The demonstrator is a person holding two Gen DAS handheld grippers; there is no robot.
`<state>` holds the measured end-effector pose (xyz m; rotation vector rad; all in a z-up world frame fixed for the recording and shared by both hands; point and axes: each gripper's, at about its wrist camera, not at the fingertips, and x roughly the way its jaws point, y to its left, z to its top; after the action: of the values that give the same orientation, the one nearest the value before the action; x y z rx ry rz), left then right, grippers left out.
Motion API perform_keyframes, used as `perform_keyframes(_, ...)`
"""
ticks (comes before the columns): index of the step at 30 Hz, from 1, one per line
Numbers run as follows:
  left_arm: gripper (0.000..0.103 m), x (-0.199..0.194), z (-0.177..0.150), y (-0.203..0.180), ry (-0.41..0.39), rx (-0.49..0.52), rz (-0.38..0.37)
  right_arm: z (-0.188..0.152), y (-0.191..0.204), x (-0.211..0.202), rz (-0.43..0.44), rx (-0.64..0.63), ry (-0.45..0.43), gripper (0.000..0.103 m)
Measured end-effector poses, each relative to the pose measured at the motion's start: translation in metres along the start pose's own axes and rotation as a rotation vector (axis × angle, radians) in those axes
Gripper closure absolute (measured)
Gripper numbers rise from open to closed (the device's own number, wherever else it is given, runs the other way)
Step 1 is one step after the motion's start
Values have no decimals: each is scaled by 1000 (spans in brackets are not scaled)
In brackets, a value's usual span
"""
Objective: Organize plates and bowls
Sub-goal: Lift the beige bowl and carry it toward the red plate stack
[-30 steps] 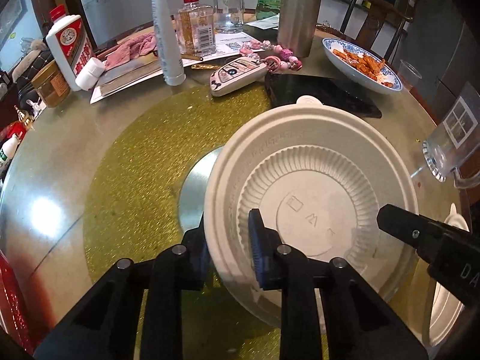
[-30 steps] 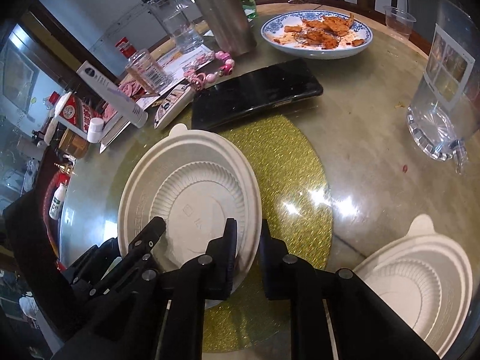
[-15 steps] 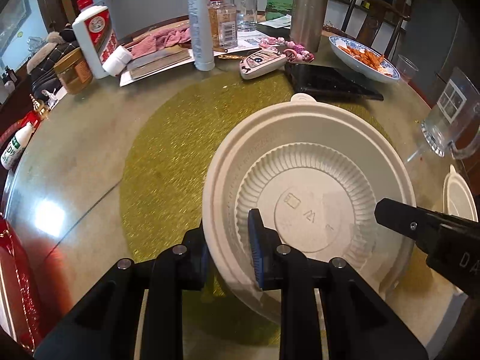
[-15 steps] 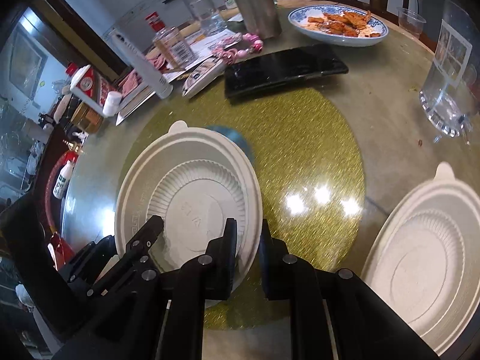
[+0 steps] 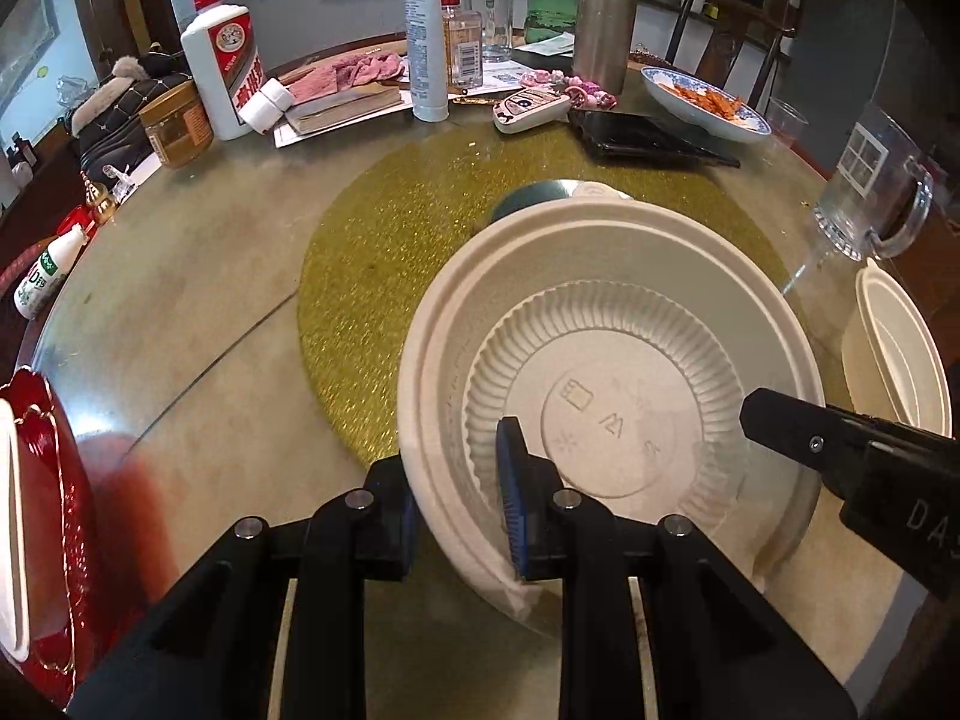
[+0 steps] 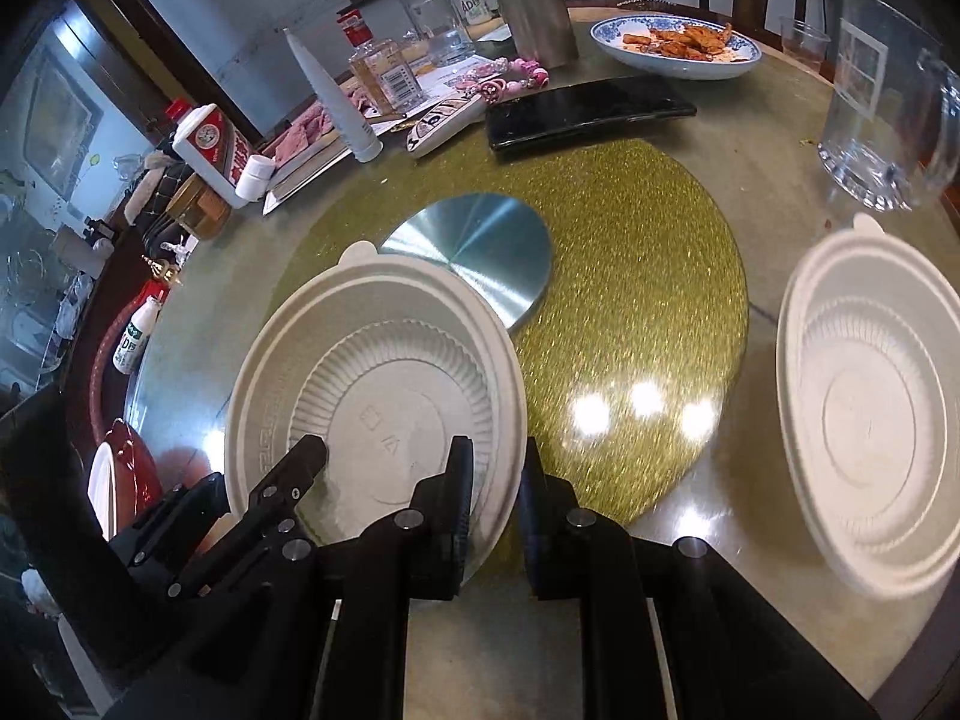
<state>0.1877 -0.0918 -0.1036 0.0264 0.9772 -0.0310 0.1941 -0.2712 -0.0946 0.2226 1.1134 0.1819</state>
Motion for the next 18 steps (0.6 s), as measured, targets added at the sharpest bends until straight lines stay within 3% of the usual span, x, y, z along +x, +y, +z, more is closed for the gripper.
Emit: perform_keyframes(18,83,-29,-45,38,-8,-38,20,-48,34,-9,70,-39,-15,89)
